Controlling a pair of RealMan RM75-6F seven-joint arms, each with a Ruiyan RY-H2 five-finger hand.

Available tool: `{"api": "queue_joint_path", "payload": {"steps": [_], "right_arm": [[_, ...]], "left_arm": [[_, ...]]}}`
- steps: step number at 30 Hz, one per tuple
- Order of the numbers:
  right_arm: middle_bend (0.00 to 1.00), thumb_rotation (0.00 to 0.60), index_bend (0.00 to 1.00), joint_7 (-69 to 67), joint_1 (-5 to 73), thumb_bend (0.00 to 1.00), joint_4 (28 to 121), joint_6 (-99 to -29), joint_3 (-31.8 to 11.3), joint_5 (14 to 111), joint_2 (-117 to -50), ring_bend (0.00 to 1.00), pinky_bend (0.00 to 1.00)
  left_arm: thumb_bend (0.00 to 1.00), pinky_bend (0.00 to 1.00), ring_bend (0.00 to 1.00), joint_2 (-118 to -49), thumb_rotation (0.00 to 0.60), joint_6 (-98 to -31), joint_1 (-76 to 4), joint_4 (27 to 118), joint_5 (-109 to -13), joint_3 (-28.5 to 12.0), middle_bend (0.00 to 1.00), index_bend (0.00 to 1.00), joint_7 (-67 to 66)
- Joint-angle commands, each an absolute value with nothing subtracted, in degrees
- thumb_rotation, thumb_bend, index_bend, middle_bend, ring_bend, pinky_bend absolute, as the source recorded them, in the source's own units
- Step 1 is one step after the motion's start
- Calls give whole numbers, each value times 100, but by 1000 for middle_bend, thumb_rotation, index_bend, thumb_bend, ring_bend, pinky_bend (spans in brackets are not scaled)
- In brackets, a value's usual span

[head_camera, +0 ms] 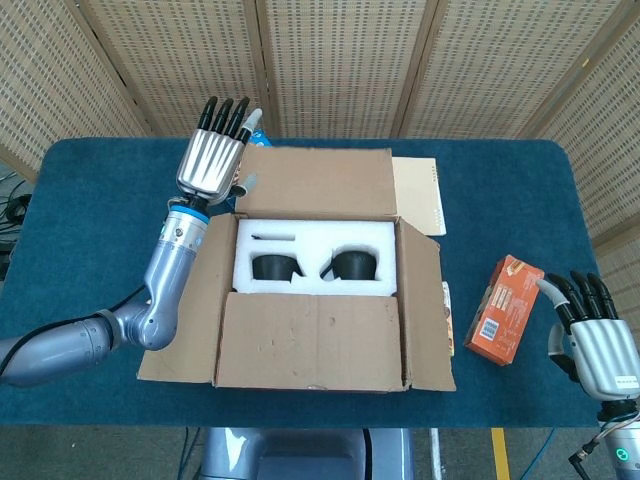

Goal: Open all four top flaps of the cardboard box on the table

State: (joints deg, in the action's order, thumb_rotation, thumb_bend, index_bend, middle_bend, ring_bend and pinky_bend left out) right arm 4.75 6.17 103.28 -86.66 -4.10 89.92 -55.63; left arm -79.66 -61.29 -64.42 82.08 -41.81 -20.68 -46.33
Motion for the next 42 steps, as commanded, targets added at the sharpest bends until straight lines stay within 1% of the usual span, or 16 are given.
{"api": "queue_joint_path", "payload": {"steps": [1, 4, 6, 9, 11, 14, 16, 21, 24, 28, 29, 31, 32, 34, 38, 42], "right_arm": [[135, 600, 140, 473, 614, 817, 10326, -8671, -409, 9007, -5564, 0, 0], [135, 600, 139, 472, 613, 817, 10330, -8671, -409, 9016, -5563, 0, 0], [135, 600, 140, 473, 613, 815, 10332, -8670, -409, 9022, -5565, 0, 0], [136, 600, 140, 475, 619, 816, 10332, -8659, -405, 9034, -5575, 0, 0], [136, 600, 140, 477, 619, 818, 10331, -8656, -403, 9038, -5581, 0, 0], [136, 600, 140, 474, 621, 817, 10335, -8648, -401, 9040, -5587, 0, 0], [135, 600, 140, 478, 625, 818, 10336, -8641, -401, 9049, -5591, 0, 0], [135, 600, 140, 482, 635, 817, 10346, -8630, -403, 9063, -5595, 0, 0], [136, 600, 140, 482, 638, 817, 10341, -8620, -399, 9067, -5607, 0, 0], [135, 600, 140, 480, 640, 816, 10334, -8611, -395, 9071, -5619, 0, 0], [136, 600, 139, 480, 637, 817, 10334, -8616, -395, 9075, -5621, 0, 0], [136, 600, 139, 481, 630, 816, 10336, -8625, -390, 9083, -5622, 0, 0], [136, 600, 139, 482, 627, 818, 10336, -8630, -390, 9083, -5621, 0, 0], [135, 600, 139, 482, 616, 820, 10340, -8642, -386, 9082, -5616, 0, 0], [136, 600, 140, 469, 591, 817, 10336, -8670, -379, 9080, -5612, 0, 0], [135, 600, 139, 458, 577, 818, 10337, -8687, -376, 9080, -5606, 0, 0]], "left_arm": [[312, 0, 0, -7747, 400, -6157, -6325, 8571, -4297, -2117, 0, 5, -4369], [313, 0, 0, -7454, 400, -5963, -6172, 9127, -4124, -2169, 0, 9, -4052], [313, 0, 0, -7242, 399, -5775, -6094, 9470, -3937, -2196, 0, 43, -3881], [313, 24, 9, -6885, 400, -5494, -5952, 9997, -3754, -2202, 12, 137, -3582], [313, 62, 51, -6712, 399, -5413, -5858, 10225, -3822, -2172, 48, 210, -3416], [317, 141, 124, -6459, 399, -5337, -5649, 10583, -4068, -2087, 112, 272, -3104], [326, 192, 149, -6266, 400, -5212, -5487, 10826, -4245, -2040, 135, 292, -2772], [344, 206, 159, -5869, 396, -4765, -5226, 11195, -4555, -1948, 149, 320, -2088], [326, 206, 159, -5686, 337, -4508, -5089, 11341, -4827, -1856, 150, 330, -1710], [252, 203, 159, -5551, 189, -4223, -5019, 11431, -5079, -1747, 150, 358, -1380], [232, 186, 149, -5535, 145, -4183, -5010, 11441, -5140, -1720, 150, 364, -1327], [202, 117, 94, -5524, 95, -4145, -4991, 11458, -5277, -1662, 143, 367, -1255], [189, 68, 49, -5523, 83, -4133, -4984, 11465, -5320, -1640, 128, 367, -1234], [181, 22, 4, -5525, 75, -4099, -4965, 11487, -5411, -1590, 95, 368, -1159], [173, 0, 0, -5560, 71, -4082, -4937, 11447, -5603, -1463, 48, 368, -1112], [167, 0, 0, -5650, 66, -4178, -4878, 11399, -5789, -1348, 30, 368, -1093]]}}
